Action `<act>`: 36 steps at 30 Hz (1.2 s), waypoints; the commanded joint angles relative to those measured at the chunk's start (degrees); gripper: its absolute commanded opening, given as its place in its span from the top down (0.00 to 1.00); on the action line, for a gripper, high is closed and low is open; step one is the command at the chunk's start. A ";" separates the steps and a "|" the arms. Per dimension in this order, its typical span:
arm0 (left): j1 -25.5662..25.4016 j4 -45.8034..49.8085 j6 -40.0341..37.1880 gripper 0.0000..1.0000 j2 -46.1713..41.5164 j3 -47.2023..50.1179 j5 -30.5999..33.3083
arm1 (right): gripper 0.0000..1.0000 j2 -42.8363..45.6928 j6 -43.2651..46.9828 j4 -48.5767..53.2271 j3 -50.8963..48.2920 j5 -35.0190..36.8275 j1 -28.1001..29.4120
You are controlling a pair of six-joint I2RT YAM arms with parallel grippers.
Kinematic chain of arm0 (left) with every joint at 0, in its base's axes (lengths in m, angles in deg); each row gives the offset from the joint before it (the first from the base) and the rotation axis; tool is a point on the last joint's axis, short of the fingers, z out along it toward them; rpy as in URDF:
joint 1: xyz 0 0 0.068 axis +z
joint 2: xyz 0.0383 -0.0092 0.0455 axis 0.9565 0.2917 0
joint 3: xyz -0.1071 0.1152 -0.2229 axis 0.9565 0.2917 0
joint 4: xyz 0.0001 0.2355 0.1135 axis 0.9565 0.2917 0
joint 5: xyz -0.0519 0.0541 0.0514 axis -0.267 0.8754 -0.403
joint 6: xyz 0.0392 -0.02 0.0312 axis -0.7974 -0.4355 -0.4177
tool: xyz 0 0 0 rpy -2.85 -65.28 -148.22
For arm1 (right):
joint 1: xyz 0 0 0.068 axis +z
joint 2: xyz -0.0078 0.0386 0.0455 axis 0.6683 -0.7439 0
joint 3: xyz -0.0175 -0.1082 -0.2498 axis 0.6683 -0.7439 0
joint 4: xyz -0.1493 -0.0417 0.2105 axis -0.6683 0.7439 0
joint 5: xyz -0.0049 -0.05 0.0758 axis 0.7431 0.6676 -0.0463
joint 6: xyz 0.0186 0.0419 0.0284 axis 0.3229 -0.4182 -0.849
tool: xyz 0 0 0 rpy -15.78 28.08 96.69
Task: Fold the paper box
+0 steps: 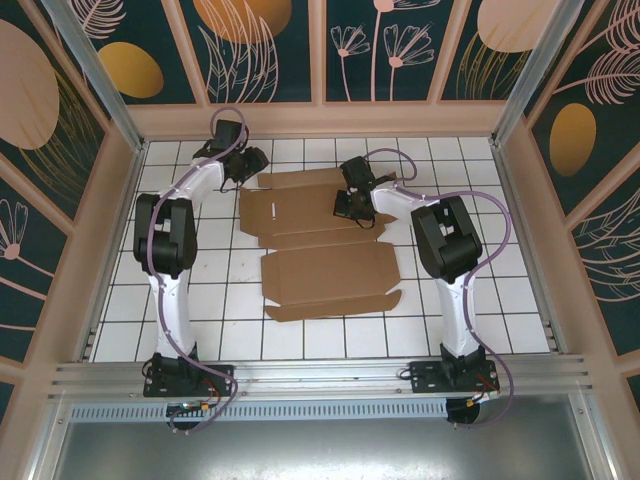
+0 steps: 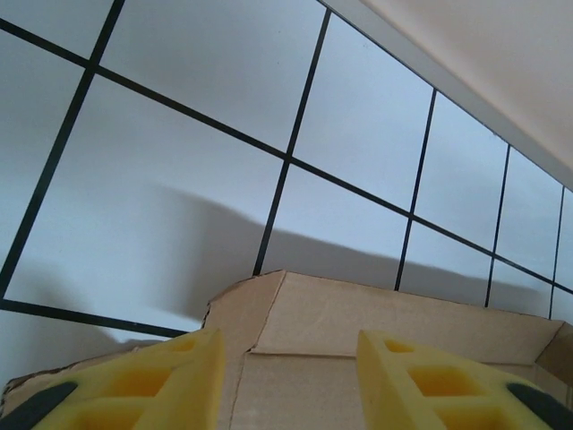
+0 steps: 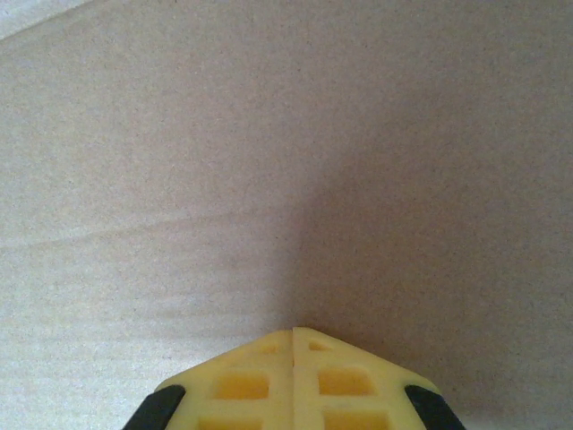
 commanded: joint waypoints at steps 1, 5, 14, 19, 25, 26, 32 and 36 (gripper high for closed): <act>0.21 2.95 -1.86 0.56 4.19 -3.58 1.36 | 1.00 -1.51 -0.25 3.02 -2.10 1.29 -0.19; 0.19 4.32 -1.93 0.52 7.34 -6.55 -0.04 | 1.00 -1.46 -0.12 3.18 -2.05 1.16 -0.19; 0.02 -1.62 0.67 0.49 7.12 -2.76 -7.90 | 1.00 -2.12 -0.22 3.28 -1.35 0.10 -0.10; -0.19 -5.58 2.32 0.49 5.87 -0.90 -11.92 | 1.00 -2.51 -0.39 3.38 -0.90 -0.56 -0.10; -1.59 -7.97 3.78 0.50 6.18 -0.87 -15.35 | 1.00 -3.03 -0.40 3.27 -0.65 -0.95 -0.02; -1.97 -8.15 3.63 0.50 6.08 -1.12 -15.33 | 1.00 -3.25 -0.40 3.29 -0.65 -1.03 0.05; -3.27 -6.41 2.85 0.49 9.24 -6.10 -15.92 | 1.00 -4.16 -0.32 3.61 -0.24 -1.22 0.25; -3.30 -1.16 1.40 0.50 15.86 -12.40 -15.48 | 1.00 -4.40 -0.07 4.21 0.57 -1.05 0.33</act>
